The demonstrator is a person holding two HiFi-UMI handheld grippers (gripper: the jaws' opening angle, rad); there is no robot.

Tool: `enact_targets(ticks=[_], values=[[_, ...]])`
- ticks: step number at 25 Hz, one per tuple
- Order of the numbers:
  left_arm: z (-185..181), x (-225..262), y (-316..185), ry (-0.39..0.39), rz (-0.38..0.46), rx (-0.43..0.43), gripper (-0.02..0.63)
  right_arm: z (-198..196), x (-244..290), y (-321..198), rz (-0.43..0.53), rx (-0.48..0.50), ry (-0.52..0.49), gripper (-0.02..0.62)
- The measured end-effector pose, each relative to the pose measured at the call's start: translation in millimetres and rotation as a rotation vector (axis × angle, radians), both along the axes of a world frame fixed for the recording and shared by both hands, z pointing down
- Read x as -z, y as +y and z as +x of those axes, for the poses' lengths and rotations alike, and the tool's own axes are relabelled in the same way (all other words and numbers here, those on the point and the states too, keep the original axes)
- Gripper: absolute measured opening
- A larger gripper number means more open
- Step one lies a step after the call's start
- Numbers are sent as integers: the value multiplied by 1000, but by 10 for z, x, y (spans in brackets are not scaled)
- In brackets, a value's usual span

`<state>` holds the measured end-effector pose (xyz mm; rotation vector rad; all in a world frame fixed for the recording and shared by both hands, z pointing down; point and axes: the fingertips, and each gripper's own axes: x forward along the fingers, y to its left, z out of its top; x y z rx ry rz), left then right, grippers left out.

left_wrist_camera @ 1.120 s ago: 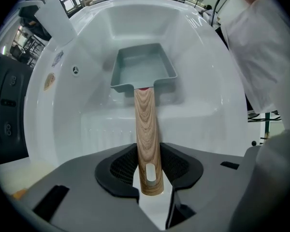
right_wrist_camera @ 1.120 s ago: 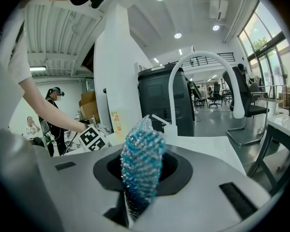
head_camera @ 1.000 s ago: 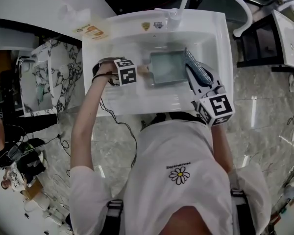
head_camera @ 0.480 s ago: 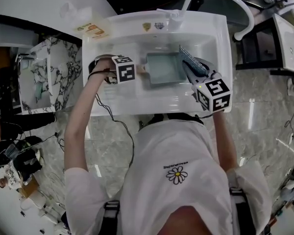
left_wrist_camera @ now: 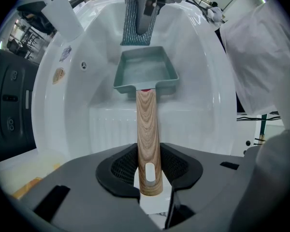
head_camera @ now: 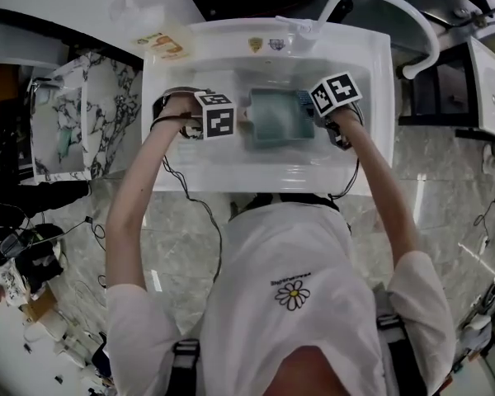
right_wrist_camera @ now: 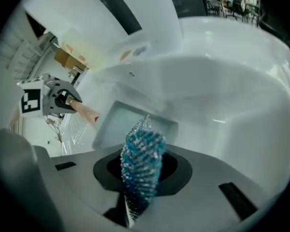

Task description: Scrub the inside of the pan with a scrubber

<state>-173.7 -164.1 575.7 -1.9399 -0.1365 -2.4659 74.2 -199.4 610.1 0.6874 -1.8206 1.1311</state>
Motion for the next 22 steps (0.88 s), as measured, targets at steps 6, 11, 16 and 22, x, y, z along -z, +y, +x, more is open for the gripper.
enact_targets(ticks=[6,11,16,22], values=[[-8,-6,5,-7,-1,0,135,4,-589,-45,-218,-60,126,61],[-6,-4,4,1,-5,5,135,-73,-785,-114,-279,-135,144,61],[-26,-17,-3,-7,-6,7,135,-145,-844,-172,-321,-181,119,61],[-22,-14,6,-8,-1,9,135,-174,-853,-160,-321,-174,109,61]])
